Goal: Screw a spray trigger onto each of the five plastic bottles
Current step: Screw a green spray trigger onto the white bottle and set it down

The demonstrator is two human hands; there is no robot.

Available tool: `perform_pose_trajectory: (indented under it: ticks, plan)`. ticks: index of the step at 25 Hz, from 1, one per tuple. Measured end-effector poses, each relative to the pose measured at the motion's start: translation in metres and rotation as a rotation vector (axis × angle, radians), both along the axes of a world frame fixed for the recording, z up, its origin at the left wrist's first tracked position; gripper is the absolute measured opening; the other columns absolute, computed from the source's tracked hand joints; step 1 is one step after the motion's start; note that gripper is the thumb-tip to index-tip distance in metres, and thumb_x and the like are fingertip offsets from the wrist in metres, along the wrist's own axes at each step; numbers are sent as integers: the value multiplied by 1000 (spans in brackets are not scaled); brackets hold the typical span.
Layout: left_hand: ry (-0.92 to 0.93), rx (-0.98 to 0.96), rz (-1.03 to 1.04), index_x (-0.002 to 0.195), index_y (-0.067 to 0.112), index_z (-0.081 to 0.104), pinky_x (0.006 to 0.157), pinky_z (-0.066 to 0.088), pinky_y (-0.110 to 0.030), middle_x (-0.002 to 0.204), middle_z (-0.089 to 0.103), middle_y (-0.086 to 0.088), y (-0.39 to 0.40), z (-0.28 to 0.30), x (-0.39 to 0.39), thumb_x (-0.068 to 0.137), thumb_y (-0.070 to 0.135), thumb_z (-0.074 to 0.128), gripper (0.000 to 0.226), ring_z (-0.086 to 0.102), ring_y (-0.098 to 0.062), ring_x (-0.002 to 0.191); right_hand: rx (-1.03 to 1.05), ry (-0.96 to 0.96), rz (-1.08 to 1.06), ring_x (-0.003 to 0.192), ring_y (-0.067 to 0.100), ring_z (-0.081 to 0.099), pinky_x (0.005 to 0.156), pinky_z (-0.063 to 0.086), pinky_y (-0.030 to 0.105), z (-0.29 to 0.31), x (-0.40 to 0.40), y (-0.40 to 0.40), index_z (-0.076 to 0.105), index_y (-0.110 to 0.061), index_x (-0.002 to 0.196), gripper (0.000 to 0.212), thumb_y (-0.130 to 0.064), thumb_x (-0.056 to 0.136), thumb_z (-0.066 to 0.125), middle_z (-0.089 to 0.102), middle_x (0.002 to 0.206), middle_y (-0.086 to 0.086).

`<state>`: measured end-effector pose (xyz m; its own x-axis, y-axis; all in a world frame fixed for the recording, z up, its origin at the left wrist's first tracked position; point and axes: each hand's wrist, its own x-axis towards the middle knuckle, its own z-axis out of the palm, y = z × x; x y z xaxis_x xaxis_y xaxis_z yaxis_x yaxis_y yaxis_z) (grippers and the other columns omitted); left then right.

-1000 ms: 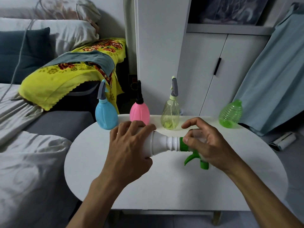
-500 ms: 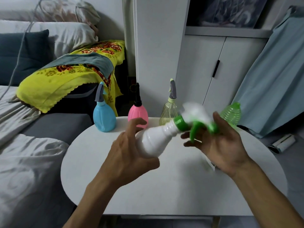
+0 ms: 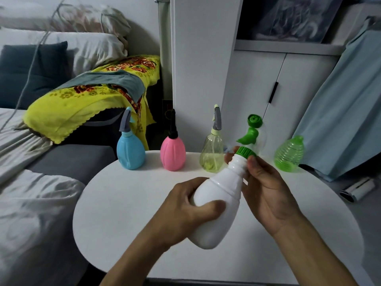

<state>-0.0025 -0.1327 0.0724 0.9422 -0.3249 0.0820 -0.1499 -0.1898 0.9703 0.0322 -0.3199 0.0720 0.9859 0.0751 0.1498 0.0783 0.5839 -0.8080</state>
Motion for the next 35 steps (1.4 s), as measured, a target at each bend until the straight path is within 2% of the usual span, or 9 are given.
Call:
perform_pose_trajectory:
  ticks: [4,7,10,14,20,24,28,32,35]
  plan:
    - [-65,333,51,115,50,51,73,59,-26,102,65,21,-12,-7,-4,50,65,77,72,64,-1,89,-74,112,-24,97,21,72,85,54,37,-2,-2,-5,79,-16,91,17,-20,77,71,76,101,11]
    - [130,241,-205,113,42,61,81,61,-39,103,71,10,-6,-4,0,54,50,82,63,67,-9,93,119,206,256,80,25,69,87,55,45,0,-7,-7,73,-8,83,29,-24,63,86,66,78,10]
    - [272,188,-408,113,39,65,85,60,-40,107,73,4,-2,4,2,59,42,81,57,69,-16,98,169,192,348,72,25,64,87,52,48,2,-11,-9,66,-8,73,36,-31,59,90,61,66,8]
    - [122,302,-257,109,38,63,82,60,-40,101,71,9,-15,-1,0,52,48,80,60,67,-10,92,59,213,159,63,20,55,85,49,43,9,-12,-6,58,-15,50,24,-13,71,69,49,51,1]
    - [-90,372,-90,111,44,55,74,59,-36,100,68,14,-33,-10,-2,49,51,83,68,66,-7,88,14,159,-80,52,18,44,65,44,33,11,-7,-8,52,-15,48,24,-5,68,61,42,44,1]
    - [129,214,-256,123,52,47,85,59,-40,114,65,13,-25,-12,6,52,50,88,81,66,-12,101,92,-15,142,63,17,58,77,49,36,10,-11,-19,56,-18,49,26,-17,68,73,53,49,-1]
    - [264,112,-476,124,36,61,90,57,-39,117,70,2,-21,-11,5,64,35,85,65,66,-18,108,127,-82,369,67,21,64,76,54,37,13,-16,-20,62,-15,54,23,-23,67,80,62,55,3]
    - [224,117,-334,114,31,66,91,56,-49,109,72,-2,-25,-18,4,59,37,83,58,68,-22,102,-4,52,74,51,18,52,76,45,38,16,-16,-12,47,-18,42,32,-9,71,54,44,40,0]
    - [178,114,-317,112,31,66,88,58,-47,107,72,0,-28,-17,3,59,38,83,57,68,-19,99,-6,82,0,48,18,50,70,41,34,20,-16,-11,45,-17,41,32,-8,70,53,41,38,1]
